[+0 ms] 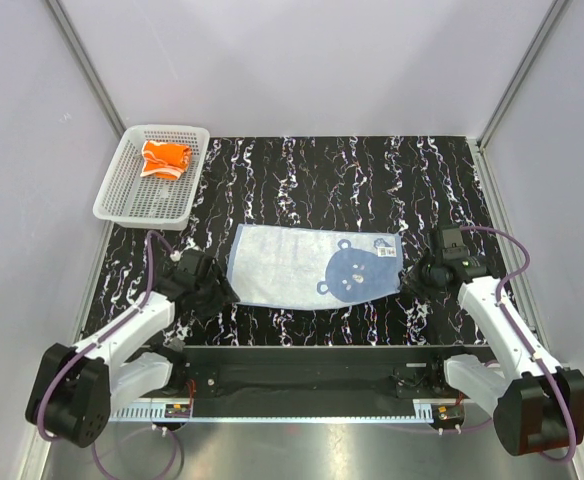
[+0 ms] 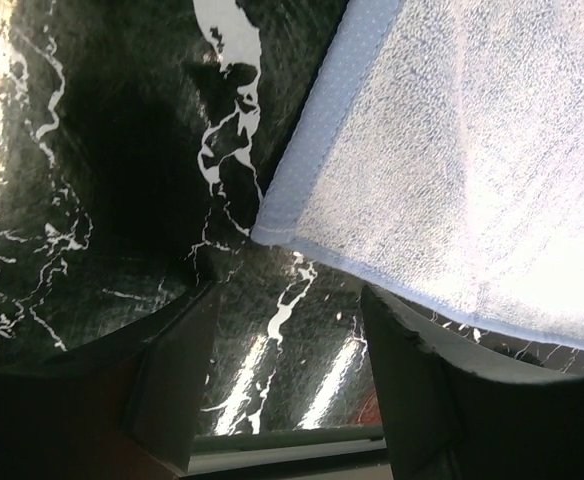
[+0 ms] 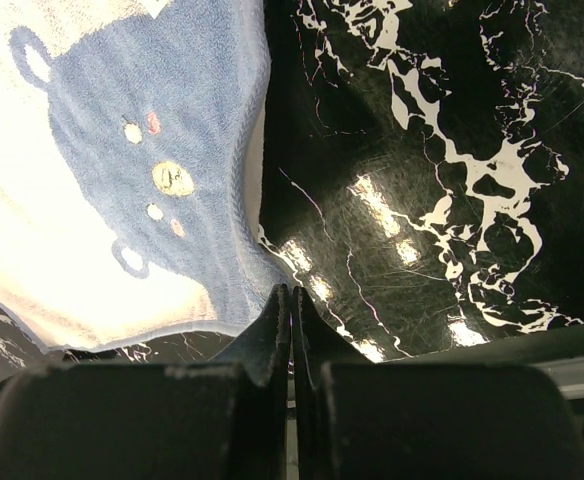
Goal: Roll the towels
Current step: Fold the towel
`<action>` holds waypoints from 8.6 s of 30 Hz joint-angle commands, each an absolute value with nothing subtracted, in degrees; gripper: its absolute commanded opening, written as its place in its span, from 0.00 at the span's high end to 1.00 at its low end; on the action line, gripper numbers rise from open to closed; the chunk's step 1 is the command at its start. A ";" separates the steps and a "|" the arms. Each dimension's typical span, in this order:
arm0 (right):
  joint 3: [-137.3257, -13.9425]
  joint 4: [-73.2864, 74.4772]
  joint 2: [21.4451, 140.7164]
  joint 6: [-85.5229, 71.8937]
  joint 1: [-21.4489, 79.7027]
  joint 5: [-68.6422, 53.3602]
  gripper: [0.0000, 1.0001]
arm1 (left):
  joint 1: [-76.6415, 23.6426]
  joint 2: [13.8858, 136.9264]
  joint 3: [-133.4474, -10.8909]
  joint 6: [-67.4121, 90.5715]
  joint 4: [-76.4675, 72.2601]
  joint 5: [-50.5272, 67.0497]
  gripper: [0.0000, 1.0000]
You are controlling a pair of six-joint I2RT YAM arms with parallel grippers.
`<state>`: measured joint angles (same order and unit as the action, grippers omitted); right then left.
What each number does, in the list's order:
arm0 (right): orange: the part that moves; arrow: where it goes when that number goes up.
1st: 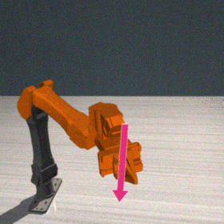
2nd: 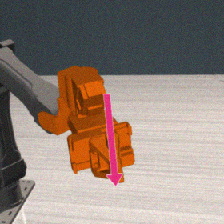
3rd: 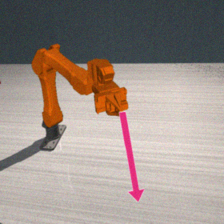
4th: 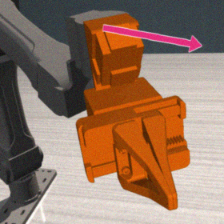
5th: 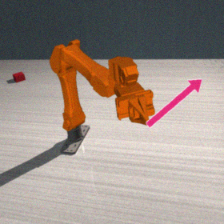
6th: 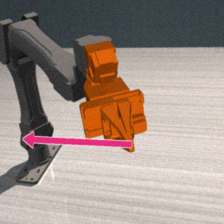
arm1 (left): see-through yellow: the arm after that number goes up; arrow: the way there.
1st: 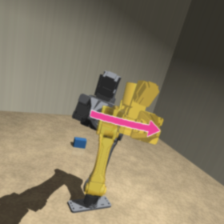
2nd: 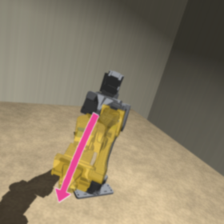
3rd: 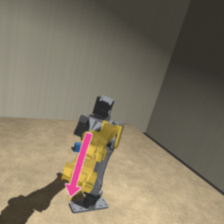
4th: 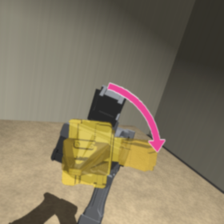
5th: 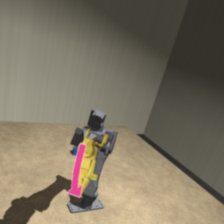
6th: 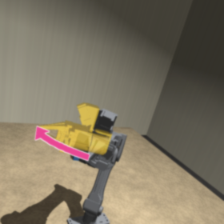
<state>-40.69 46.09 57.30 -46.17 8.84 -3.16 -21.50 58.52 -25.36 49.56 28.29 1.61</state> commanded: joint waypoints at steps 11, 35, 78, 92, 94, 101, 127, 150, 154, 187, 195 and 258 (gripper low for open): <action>-42.01 45.09 57.83 -44.47 8.96 -2.99 1.00 | -21.71 63.54 -24.96 50.19 22.59 -3.08 0.57; -42.71 45.09 59.50 -43.42 9.05 -2.46 1.00 | -21.71 64.42 -25.05 50.27 23.65 -7.38 0.24; -40.78 48.25 53.88 -45.00 8.96 -6.67 1.00 | -21.71 47.03 -27.77 49.66 34.36 -3.61 1.00; -45.08 51.77 50.27 -46.67 8.96 -5.71 1.00 | -21.62 45.52 -36.46 49.05 41.75 -3.96 1.00; -46.22 51.24 52.02 -46.23 8.96 -5.71 1.00 | -21.62 47.54 -38.92 48.34 42.10 -3.78 1.00; -51.40 49.84 58.88 -43.77 8.96 -3.70 1.00 | -19.17 54.22 -45.61 44.66 41.40 -2.82 1.00; -65.56 43.77 82.70 -37.09 5.98 0.26 1.00 | -12.57 87.35 -67.41 37.18 37.79 1.06 1.00; -69.26 39.11 96.76 -34.19 2.02 -5.89 1.00 | -10.81 105.11 -79.98 35.77 42.36 0.53 1.00; -70.40 38.94 98.61 -34.01 1.85 -5.45 0.93 | -10.20 107.57 -82.26 35.77 43.50 0.61 1.00; -54.58 34.98 86.31 -33.75 0.79 -10.99 0.78 | -9.05 89.66 -80.95 24.97 48.77 1.15 0.27; -52.47 33.66 91.84 -34.80 0.79 -11.42 0.74 | -8.96 88.42 -75.60 20.83 47.11 -1.32 0.27; -38.49 27.33 75.40 -45.62 -1.49 -8.70 0.43 | -7.38 84.37 -69.96 22.41 42.45 5.54 0.29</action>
<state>-38.00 30.37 74.00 -44.91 -1.56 -10.98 -7.73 86.17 -70.63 22.33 44.40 4.58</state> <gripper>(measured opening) 0.578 0.710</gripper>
